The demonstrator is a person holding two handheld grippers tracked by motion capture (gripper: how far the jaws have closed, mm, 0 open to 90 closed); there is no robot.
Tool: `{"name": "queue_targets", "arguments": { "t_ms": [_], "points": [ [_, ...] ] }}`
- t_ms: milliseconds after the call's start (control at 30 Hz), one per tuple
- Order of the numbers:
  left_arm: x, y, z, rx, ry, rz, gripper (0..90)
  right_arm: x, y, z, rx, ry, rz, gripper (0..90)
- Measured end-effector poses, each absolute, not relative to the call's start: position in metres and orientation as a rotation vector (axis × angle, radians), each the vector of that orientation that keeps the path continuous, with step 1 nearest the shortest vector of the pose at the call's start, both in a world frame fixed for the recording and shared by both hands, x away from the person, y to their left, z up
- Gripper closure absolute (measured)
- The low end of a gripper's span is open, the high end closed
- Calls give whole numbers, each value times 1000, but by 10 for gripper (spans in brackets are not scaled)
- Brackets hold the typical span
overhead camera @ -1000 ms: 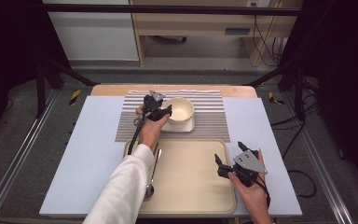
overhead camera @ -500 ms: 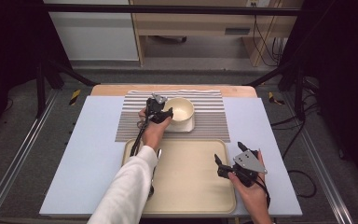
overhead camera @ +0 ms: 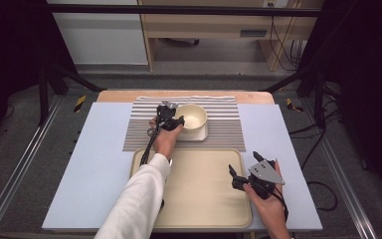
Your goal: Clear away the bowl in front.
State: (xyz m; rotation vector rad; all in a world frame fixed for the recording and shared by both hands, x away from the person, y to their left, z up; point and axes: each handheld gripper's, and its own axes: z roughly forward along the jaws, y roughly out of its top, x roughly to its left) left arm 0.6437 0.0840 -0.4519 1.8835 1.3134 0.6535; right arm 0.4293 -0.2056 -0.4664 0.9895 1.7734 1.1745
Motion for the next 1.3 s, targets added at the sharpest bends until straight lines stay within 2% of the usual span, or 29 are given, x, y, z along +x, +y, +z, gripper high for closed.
{"name": "queue_targets", "arguments": {
  "t_ms": [133,300,467,633,833,967,1300],
  "points": [
    [649,79,-452,1922,1325,682,531,430,-207,-467,997,1774,1176,82],
    [653,79,-455,1899,1341,656,575,430,-208,-468,1004,1772,1181,82],
    [656,81,-455,1885,1341,604,712,430,-208,-468,1005,1776,1182,82],
    [657,84,-454,1859,1359,574,807,430,-208,-468,1004,1777,1182,82],
    [655,88,-448,1824,1359,520,827,430,-207,-468,996,1781,1179,82],
    [652,89,-443,1855,1333,580,829,430,-207,-468,997,1782,1177,82],
    [642,102,-435,1825,1327,573,829,430,-206,-467,995,1777,1178,82]
  ]
}}
